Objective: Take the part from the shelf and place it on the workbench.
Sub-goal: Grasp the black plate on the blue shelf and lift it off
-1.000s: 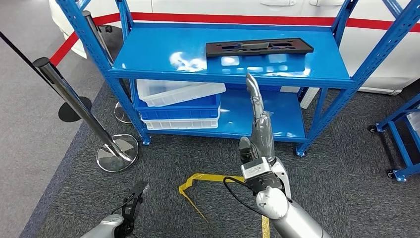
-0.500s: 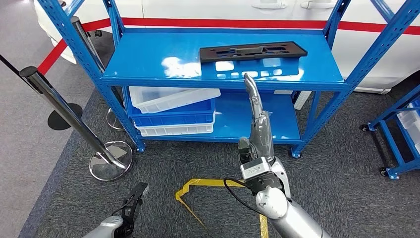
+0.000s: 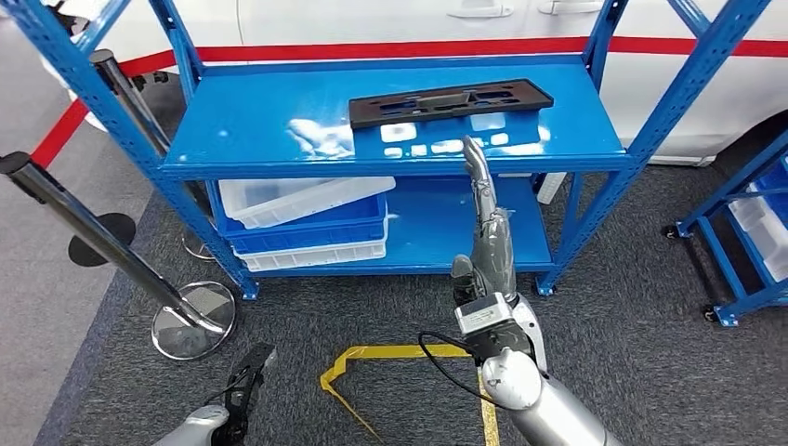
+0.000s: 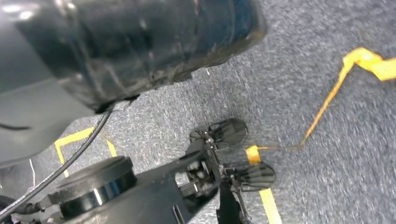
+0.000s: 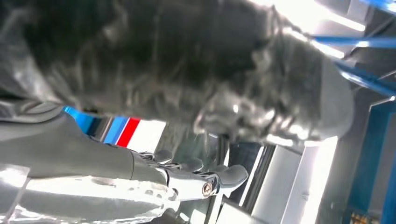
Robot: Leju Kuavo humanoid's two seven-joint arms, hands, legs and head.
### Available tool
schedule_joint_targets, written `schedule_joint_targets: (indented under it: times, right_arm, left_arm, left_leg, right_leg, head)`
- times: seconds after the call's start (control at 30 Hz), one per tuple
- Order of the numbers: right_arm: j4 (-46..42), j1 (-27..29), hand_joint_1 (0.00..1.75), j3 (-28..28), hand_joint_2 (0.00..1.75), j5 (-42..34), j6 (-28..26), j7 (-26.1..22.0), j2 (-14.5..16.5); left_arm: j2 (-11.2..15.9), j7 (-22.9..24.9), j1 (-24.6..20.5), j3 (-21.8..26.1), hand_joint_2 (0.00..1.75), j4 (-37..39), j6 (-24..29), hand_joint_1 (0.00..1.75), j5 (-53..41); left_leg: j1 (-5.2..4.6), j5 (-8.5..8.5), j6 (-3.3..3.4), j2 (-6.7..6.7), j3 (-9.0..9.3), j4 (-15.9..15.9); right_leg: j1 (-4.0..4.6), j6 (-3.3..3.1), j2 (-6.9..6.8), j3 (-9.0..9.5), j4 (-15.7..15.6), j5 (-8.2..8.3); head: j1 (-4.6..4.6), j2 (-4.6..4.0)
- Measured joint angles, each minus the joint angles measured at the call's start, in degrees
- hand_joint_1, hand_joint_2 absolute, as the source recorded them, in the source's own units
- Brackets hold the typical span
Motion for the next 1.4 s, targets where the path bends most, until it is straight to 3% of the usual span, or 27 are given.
schedule_joint_targets:
  times: [0.07,0.17,0.2,0.23,0.3,0.37,0.47,0.57,0.67,0.7,0.73,0.77,0.83,0.9,1.03,1.1,1.17,1.2,1.23,1.27,1.33,1.37,1.4]
  right_arm:
    - [0.0,0.0,0.00,0.0,0.00,0.0,0.1,0.0,0.0]
    - [0.0,0.0,0.00,0.0,0.00,0.0,0.1,0.0,0.0]
    - [0.0,0.0,0.00,0.0,0.00,0.0,0.1,-0.1,0.0]
    - [0.0,0.0,0.00,0.0,0.00,0.0,0.1,-0.1,0.0]
    - [0.0,0.0,0.00,0.0,0.00,0.1,0.0,-0.1,0.0]
    - [0.0,0.0,0.00,0.0,0.00,0.3,0.0,-0.1,0.0]
    - [0.0,0.0,0.00,0.0,0.00,0.3,0.0,-0.1,0.0]
    - [0.0,-0.1,0.00,0.0,0.00,0.3,0.0,-0.2,0.0]
    - [0.0,-0.1,0.00,0.0,0.00,0.3,0.0,-0.2,-0.1]
    - [0.0,0.0,0.00,0.0,0.00,0.3,0.2,-0.2,-0.1]
    - [0.1,0.0,0.00,0.0,0.00,0.4,0.3,-0.2,-0.1]
    - [0.2,0.0,0.00,0.0,0.00,0.4,0.5,-0.2,-0.1]
    - [0.3,-0.3,0.00,0.1,0.00,0.6,1.3,-0.1,-0.1]
    - [0.4,-0.8,0.00,0.2,0.00,0.4,2.8,-0.1,-0.1]
    - [0.9,-2.2,0.00,0.9,1.75,-1.5,6.8,-0.5,-0.1]
    - [1.5,-3.9,0.00,1.9,1.75,-3.1,9.8,-1.3,0.3]
    - [2.5,-5.5,0.00,3.2,1.75,-4.0,12.3,-2.0,1.1]
    - [3.1,-6.2,0.00,3.9,1.75,-4.2,13.2,-2.3,1.6]
    - [3.9,-7.0,0.00,4.6,1.75,-4.4,14.1,-2.5,2.1]
    - [4.7,-8.0,0.00,5.3,1.75,-4.6,15.0,-2.8,2.8]
    - [6.8,-10.4,0.00,6.8,1.75,-4.9,16.4,-3.3,4.5]
    - [7.9,-11.6,0.00,7.5,1.75,-5.1,17.0,-3.6,5.4]
    - [9.1,-12.8,0.00,8.3,1.75,-5.3,17.6,-3.9,6.3]
  left_arm:
    - [0.0,0.0,-0.2,0.0,0.00,0.0,0.0,0.00,0.0]
    - [0.0,0.0,-0.1,0.0,0.00,0.0,-0.1,0.00,0.0]
    - [0.0,0.0,0.1,-0.1,0.00,0.0,-0.1,0.00,0.0]
    - [0.0,0.0,0.2,-0.2,0.00,0.1,-0.1,0.00,0.0]
    - [0.0,0.0,0.1,-0.3,0.00,0.2,0.0,0.00,0.0]
    - [0.1,0.0,-0.2,-0.4,0.00,0.2,0.0,0.00,0.0]
    - [0.1,0.0,-0.4,-0.5,0.00,0.2,0.0,0.00,0.1]
    - [0.1,0.0,-0.4,-0.5,0.00,0.2,0.0,0.00,0.1]
    - [0.1,0.0,-0.4,-0.5,0.00,0.2,-0.1,0.00,0.1]
    - [0.1,0.0,-0.4,-0.5,0.00,0.2,-0.2,0.00,0.1]
    - [0.1,0.0,-0.3,-0.5,0.00,0.2,-0.3,0.00,0.1]
    - [0.0,0.0,-0.2,-0.6,0.00,0.2,-0.3,0.00,0.1]
    - [0.0,0.1,-0.3,-0.6,0.00,0.2,-0.4,0.00,0.0]
    - [0.0,0.2,-0.4,-0.7,0.00,0.3,-0.4,0.00,-0.1]
    - [0.0,0.4,-0.8,-1.0,0.00,0.3,-0.4,0.00,-0.3]
    - [-0.3,0.5,-1.2,-1.2,0.00,0.3,-0.2,0.00,-0.4]
    - [-0.6,0.6,-1.6,-1.4,0.00,0.3,0.1,0.00,-0.5]
    - [-0.8,0.6,-1.6,-1.5,0.00,0.3,0.4,0.00,-0.5]
    - [-0.9,0.7,-1.7,-1.6,0.00,0.3,0.7,0.00,-0.7]
    - [-1.1,0.7,-1.8,-1.6,0.00,0.3,1.0,0.00,-0.8]
    - [-1.5,0.7,-2.4,-1.8,0.00,0.3,1.6,0.00,-1.0]
    - [-1.7,0.7,-2.7,-1.9,0.00,0.3,1.8,0.00,-1.0]
    - [-2.0,0.8,-3.1,-2.1,0.00,0.3,2.1,0.00,-1.0]
  left_leg:
    - [0.24,-1.93,-0.54,-0.90,-1.33,3.3]
    - [0.45,-5.27,-1.08,-2.12,-7.47,13.8]
    - [0.47,-4.83,-1.06,-2.22,-9.01,15.5]
    - [0.47,-3.15,-0.90,-2.31,-9.55,15.0]
    - [0.30,2.22,-0.07,-2.67,-8.09,8.7]
    - [-0.11,5.34,0.88,-3.17,-5.94,2.8]
    - [-0.37,4.71,1.59,-3.36,-4.59,0.1]
    - [0.22,4.57,2.05,-3.14,-2.88,-1.8]
    - [0.29,3.93,2.50,-3.01,-1.83,-2.1]
    - [0.30,3.59,2.50,-2.98,-1.55,-2.0]
    - [0.34,3.21,2.45,-2.97,-1.21,-1.9]
    - [0.39,2.75,2.34,-2.97,-0.81,-1.6]
    - [0.40,1.57,1.87,-2.98,-0.23,-0.9]
    - [0.23,0.68,1.14,-2.94,-0.39,0.0]
    - [0.28,-0.21,0.02,-2.68,-0.66,0.5]
    - [0.46,-2.24,-0.54,-2.73,-2.76,4.8]
    - [0.62,-4.47,-0.92,-2.75,-7.15,12.2]
    - [0.67,-4.62,-1.03,-2.74,-9.12,14.9]
    - [0.70,-3.65,-1.06,-2.74,-10.26,15.7]
    - [0.71,-1.56,-0.99,-2.75,-10.38,14.2]
    - [0.67,3.73,-0.59,-2.87,-8.39,7.2]
    - [0.52,5.39,-0.33,-2.99,-7.19,3.9]
    - [0.36,6.00,-0.07,-3.09,-6.36,1.6]
  right_leg:
    - [-0.28,-0.52,1.08,0.46,-0.2,-0.21]
    - [-0.28,-1.06,2.67,1.08,-0.2,-0.74]
    - [-0.22,-1.14,3.22,1.38,-0.2,-0.98]
    - [-0.16,-1.15,3.70,1.77,-0.2,-1.26]
    - [-0.06,-1.03,4.36,2.82,-0.3,-1.97]
    - [0.02,-0.71,4.64,3.52,-0.4,-2.52]
    - [-0.06,0.15,4.74,3.65,-1.0,-2.71]
    - [0.13,1.00,3.13,2.96,1.1,-4.06]
    - [-0.15,1.68,1.93,-2.88,11.1,-7.36]
    - [-0.29,1.91,1.87,-4.61,13.4,-7.39]
    - [-0.44,2.10,1.81,-5.41,13.7,-6.34]
    - [-0.60,2.24,1.70,-5.05,11.8,-4.23]
    - [-0.75,2.32,1.19,-2.60,5.2,0.14]
    - [-0.61,1.84,0.92,-0.92,0.9,1.08]
    - [-0.52,0.45,1.36,-0.36,0.0,0.18]
    - [-0.73,-0.13,1.42,0.27,-0.4,0.02]
    - [-0.66,-0.48,1.52,0.73,-0.5,-0.30]
    - [-0.59,-0.57,1.63,1.00,-0.5,-0.52]
    - [-0.55,-0.59,1.76,1.34,-0.5,-0.78]
    - [-0.52,-0.56,1.92,1.74,-0.5,-1.06]
    - [-0.50,-0.37,2.15,2.56,-0.5,-1.63]
    - [-0.43,-0.19,2.25,2.77,-0.6,-1.84]
    - [-0.38,0.05,2.30,2.81,-0.6,-1.97]
  head:
    - [-0.18,0.00]
    - [-0.26,0.00]
    - [-0.27,0.00]
    - [-0.28,0.00]
    - [-0.26,0.00]
    - [-0.08,0.00]
    - [-0.20,0.00]
    - [-0.04,0.00]
    - [0.14,0.00]
    - [0.15,0.00]
    - [0.15,0.00]
    - [0.16,0.00]
    - [0.22,0.00]
    - [0.17,0.00]
    - [-0.10,0.00]
    - [-0.30,0.00]
    - [-0.39,0.00]
    - [-0.39,0.00]
    - [-0.39,0.00]
    - [-0.39,0.00]
    - [-0.37,0.00]
    - [-0.34,0.00]
    - [-0.30,0.00]
